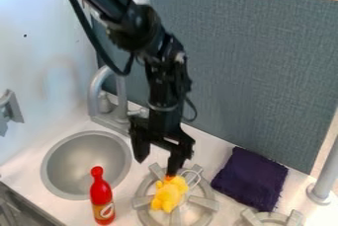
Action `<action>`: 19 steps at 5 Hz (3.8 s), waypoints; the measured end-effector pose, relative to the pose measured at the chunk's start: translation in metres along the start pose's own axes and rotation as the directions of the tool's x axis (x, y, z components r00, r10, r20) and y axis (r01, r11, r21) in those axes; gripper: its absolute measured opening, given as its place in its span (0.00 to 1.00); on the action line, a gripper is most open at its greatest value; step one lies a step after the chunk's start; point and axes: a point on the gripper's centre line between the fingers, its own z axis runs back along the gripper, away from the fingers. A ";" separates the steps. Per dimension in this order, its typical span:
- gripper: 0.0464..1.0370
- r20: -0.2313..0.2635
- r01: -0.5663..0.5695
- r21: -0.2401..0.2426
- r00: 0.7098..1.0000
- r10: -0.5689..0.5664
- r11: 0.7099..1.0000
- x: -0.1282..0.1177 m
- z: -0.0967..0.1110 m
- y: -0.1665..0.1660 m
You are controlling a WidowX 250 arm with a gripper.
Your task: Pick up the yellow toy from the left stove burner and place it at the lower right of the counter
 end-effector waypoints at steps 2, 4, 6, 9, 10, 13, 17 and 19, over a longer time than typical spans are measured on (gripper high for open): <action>0.96 -0.019 0.012 0.043 1.000 -0.011 0.999 0.010 -0.026 -0.013; 0.96 -0.134 0.004 0.033 0.991 0.001 0.999 0.009 -0.052 -0.023; 0.62 -0.248 -0.024 0.089 0.968 0.045 0.996 0.005 -0.070 -0.008; 0.40 -0.078 0.105 0.112 0.992 -0.097 0.988 0.003 -0.001 -0.048; 0.40 -0.037 0.232 0.166 0.973 -0.229 0.958 0.011 -0.001 -0.098; 0.40 -0.173 0.489 0.248 0.872 -0.458 0.836 -0.006 -0.069 -0.194; 0.97 0.112 0.283 0.063 0.951 -0.288 0.957 -0.006 -0.002 -0.162; 0.97 0.177 0.187 -0.072 0.969 -0.172 0.980 -0.015 0.038 -0.124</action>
